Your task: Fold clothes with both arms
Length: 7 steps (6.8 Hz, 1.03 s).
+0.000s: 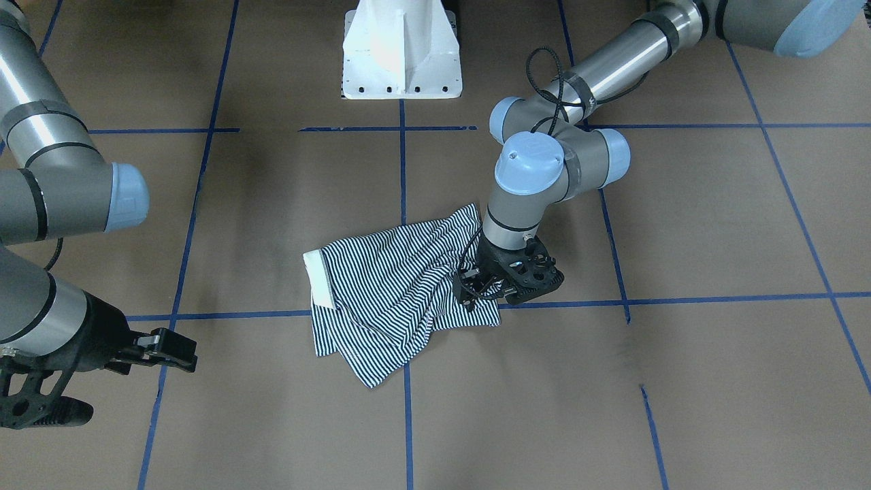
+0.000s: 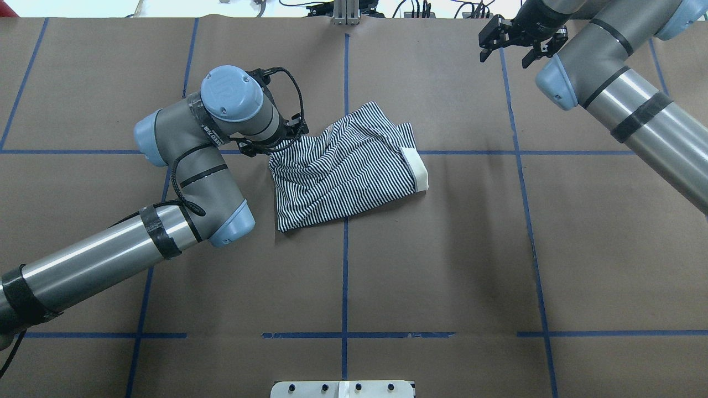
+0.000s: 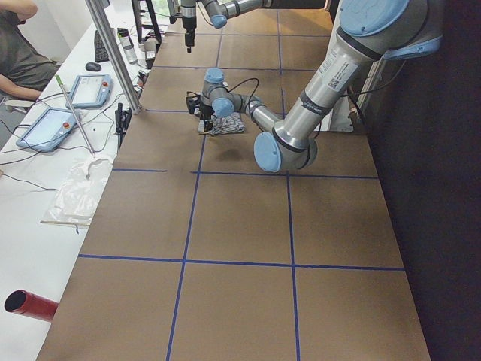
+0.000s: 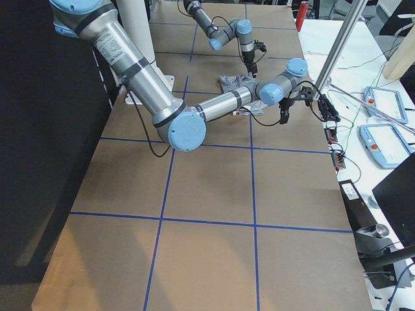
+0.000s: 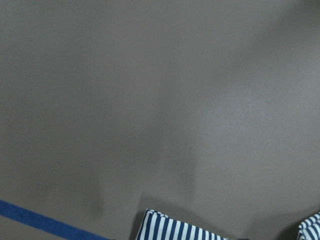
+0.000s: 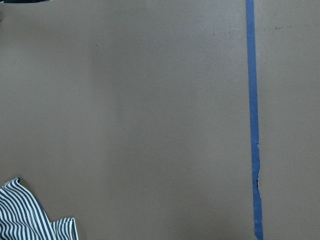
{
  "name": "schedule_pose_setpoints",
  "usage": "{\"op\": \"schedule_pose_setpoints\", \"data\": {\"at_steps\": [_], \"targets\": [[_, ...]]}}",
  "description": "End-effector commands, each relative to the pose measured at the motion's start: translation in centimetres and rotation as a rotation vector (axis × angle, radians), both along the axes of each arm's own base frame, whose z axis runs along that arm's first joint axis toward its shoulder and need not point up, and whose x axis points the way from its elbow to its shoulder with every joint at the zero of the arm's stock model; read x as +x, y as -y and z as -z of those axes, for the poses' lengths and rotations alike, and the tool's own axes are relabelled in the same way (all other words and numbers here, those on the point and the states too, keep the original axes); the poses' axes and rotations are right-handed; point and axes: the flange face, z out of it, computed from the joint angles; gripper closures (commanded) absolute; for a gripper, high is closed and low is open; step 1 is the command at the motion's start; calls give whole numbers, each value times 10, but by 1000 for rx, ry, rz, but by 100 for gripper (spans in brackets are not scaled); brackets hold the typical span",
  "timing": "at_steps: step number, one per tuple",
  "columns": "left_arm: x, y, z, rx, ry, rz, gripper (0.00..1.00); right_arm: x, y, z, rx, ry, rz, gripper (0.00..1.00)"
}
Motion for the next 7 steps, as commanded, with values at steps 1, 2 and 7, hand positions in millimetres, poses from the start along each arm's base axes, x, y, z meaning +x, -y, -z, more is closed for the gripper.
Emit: {"op": "schedule_pose_setpoints", "data": {"at_steps": [1,2,7], "targets": [[-2,-8,7,-17,25,-7,24,0,-1,2,3,2,0,0],[-2,-10,-6,-26,39,-7,24,0,0,1,1,1,0,0],[8,-20,-16,-27,54,-30,83,-1,-1,2,0,2,0,0]]}}
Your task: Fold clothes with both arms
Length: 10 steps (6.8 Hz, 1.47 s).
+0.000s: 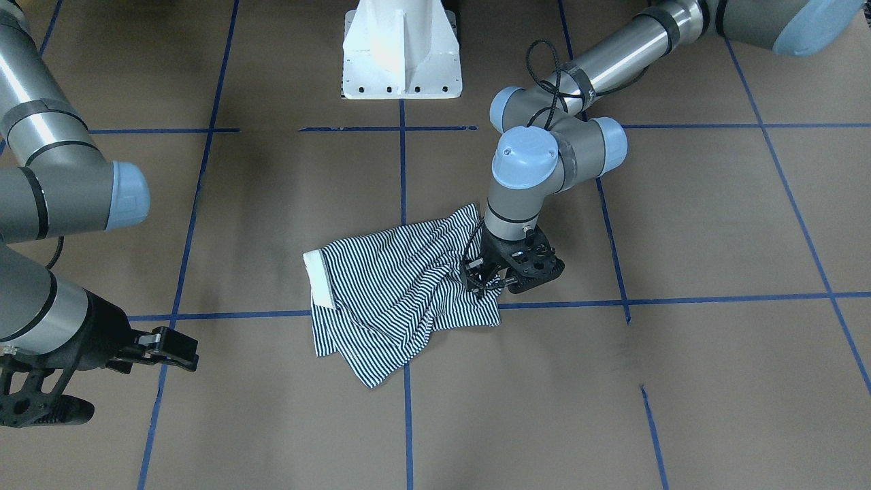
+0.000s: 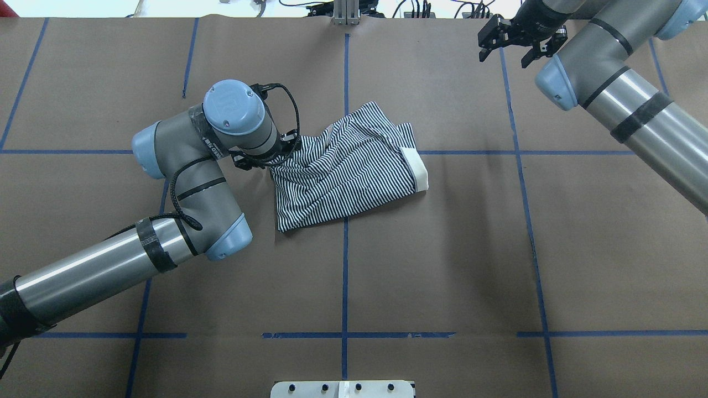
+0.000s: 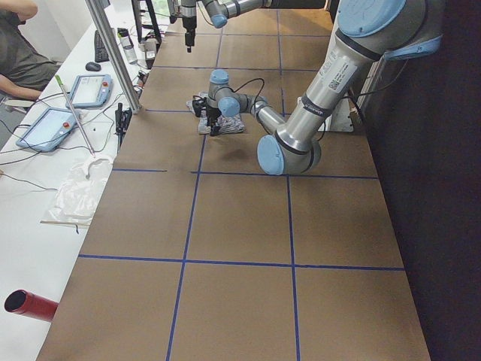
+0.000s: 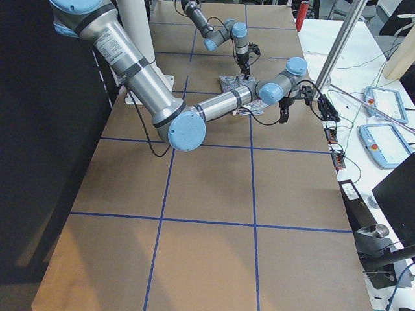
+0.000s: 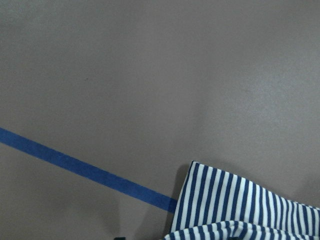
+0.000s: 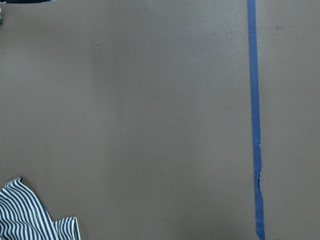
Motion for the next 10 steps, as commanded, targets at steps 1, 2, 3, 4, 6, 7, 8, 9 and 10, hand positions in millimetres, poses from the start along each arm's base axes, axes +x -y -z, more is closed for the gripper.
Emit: {"op": "schedule_pose_setpoints", "data": {"at_steps": [1,2,3,4,6,7,8,9,10], "targets": [[2,-3,2,2,-2,-7,100,1,0,-1,-1,-1,-1,0],[1,-2,2,6,-4,-14,100,0,0,0,0,0,1,0],[2,-2,5,37,6,-45,100,1,0,0,0,0,-1,0],[-3,2,6,41,9,-42,100,0,0,1,2,1,1,0],[-26,23,7,42,9,-1,100,0,0,0,1,-1,0,0],[-42,38,5,40,12,28,100,-1,-2,-4,-3,-3,1,0],[-46,42,1,35,20,36,100,-2,-2,-7,-6,-5,3,0],[-47,43,-1,30,25,39,100,-2,-2,-7,-6,-5,3,0],[-47,43,-1,26,23,45,34,-1,-3,-9,-7,-6,2,0]]}}
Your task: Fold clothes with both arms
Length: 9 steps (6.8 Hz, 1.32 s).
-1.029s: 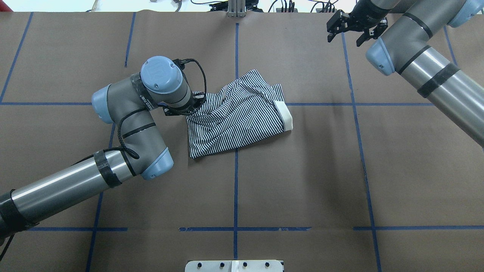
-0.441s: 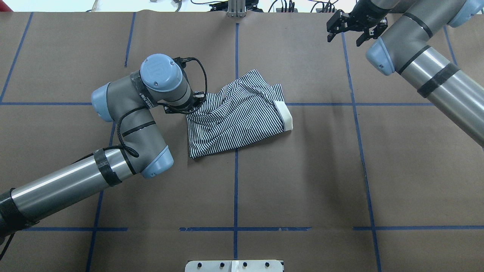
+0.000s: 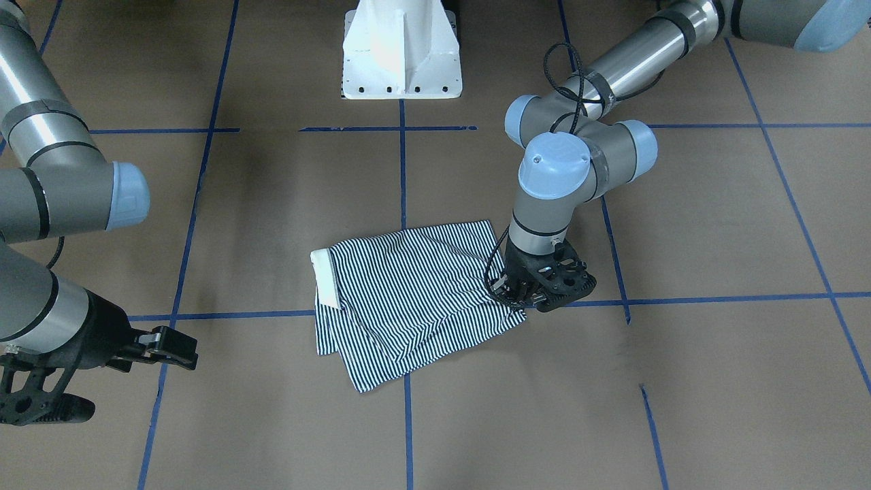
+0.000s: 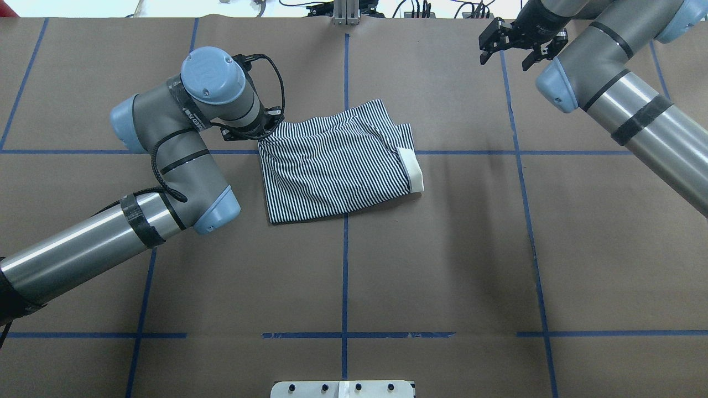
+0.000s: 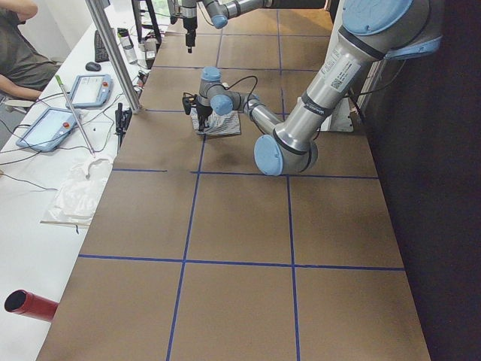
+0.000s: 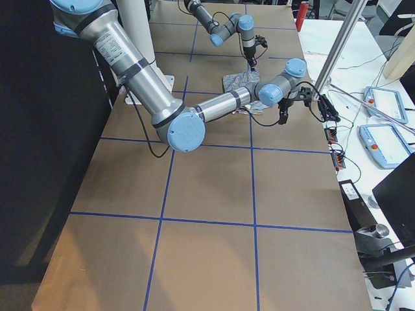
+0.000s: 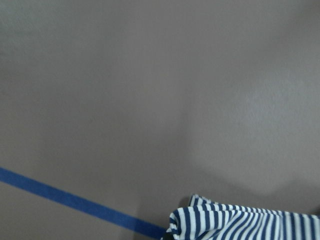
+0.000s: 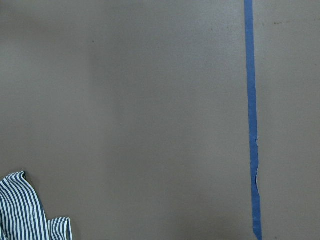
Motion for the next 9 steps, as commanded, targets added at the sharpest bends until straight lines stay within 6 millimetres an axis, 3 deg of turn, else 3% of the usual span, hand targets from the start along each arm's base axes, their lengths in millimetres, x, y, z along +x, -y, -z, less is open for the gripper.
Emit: {"op": "schedule_pose_setpoints", "data": {"at_steps": [1,2,4,5,6,7,8,9], "targets": [[3,1,-5,-11,9,4,0,1,-2,-4,-1,-2,0,0],[0,4,-6,-6,13,5,0,1,-3,-6,-4,-2,1,0],[-30,26,-6,29,35,-1,0,6,-3,-7,-4,-1,-2,0],[-56,37,2,65,61,-12,0,27,1,-20,-12,-7,-18,0],[-103,35,1,117,79,-28,0,66,0,-41,-12,-5,-35,0],[-160,25,-14,152,73,-87,0,119,-2,-68,14,12,-17,0],[-221,15,-32,210,77,-140,0,161,-6,-95,66,7,6,0],[-286,-4,-67,265,114,-201,0,203,-20,-140,111,-24,34,0]]}}
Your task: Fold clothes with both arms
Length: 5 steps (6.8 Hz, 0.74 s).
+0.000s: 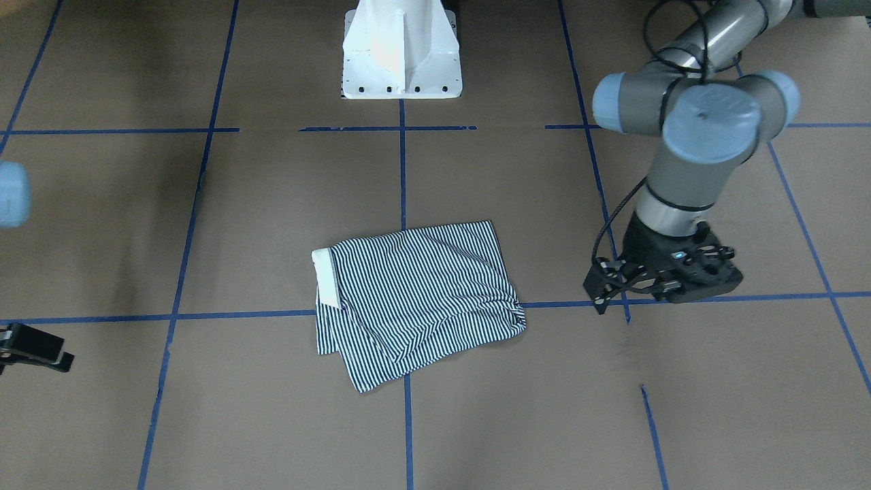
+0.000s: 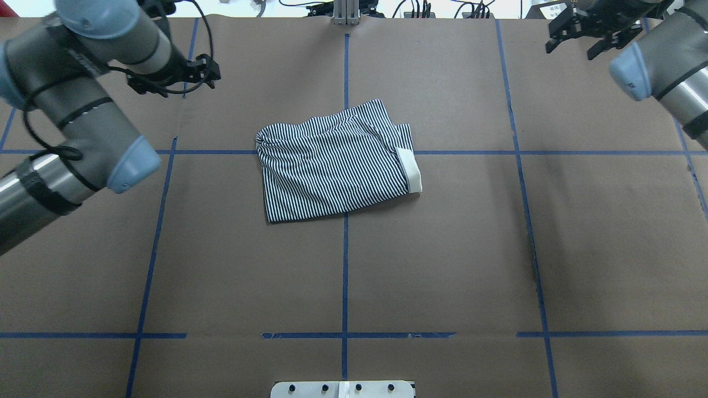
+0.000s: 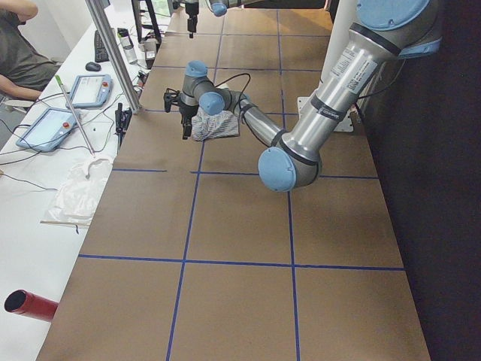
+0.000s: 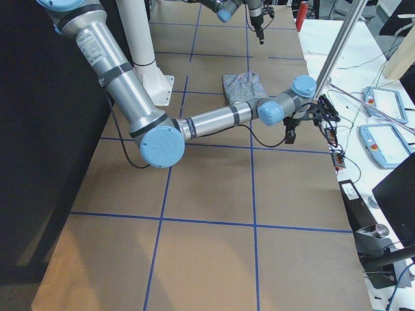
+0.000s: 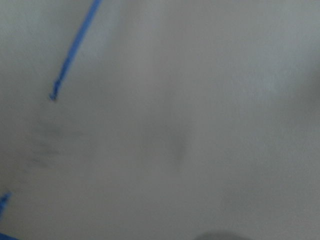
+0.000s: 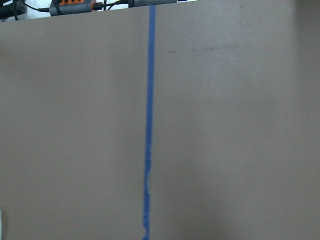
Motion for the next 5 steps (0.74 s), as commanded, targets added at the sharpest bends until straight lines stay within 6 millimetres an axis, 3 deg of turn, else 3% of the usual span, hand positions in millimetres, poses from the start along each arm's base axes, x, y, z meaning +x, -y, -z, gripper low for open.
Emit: {"op": "schedule_pose_setpoints", "data": {"at_steps": [1,2,3,4,5], "targets": [[-140,-31,-66,106,67,-115,0,93,-32,-88,89,-54,61,0],[-208,-42,-110,154,114,-193,0,135,-58,-138,125,-85,105,0],[-275,-55,-146,222,160,-262,0,177,-83,-175,132,-107,138,0],[-322,-77,-179,278,196,-331,0,216,-107,-202,135,-120,178,0],[-342,-90,-198,310,230,-383,0,238,-126,-203,69,-120,179,0]]}}
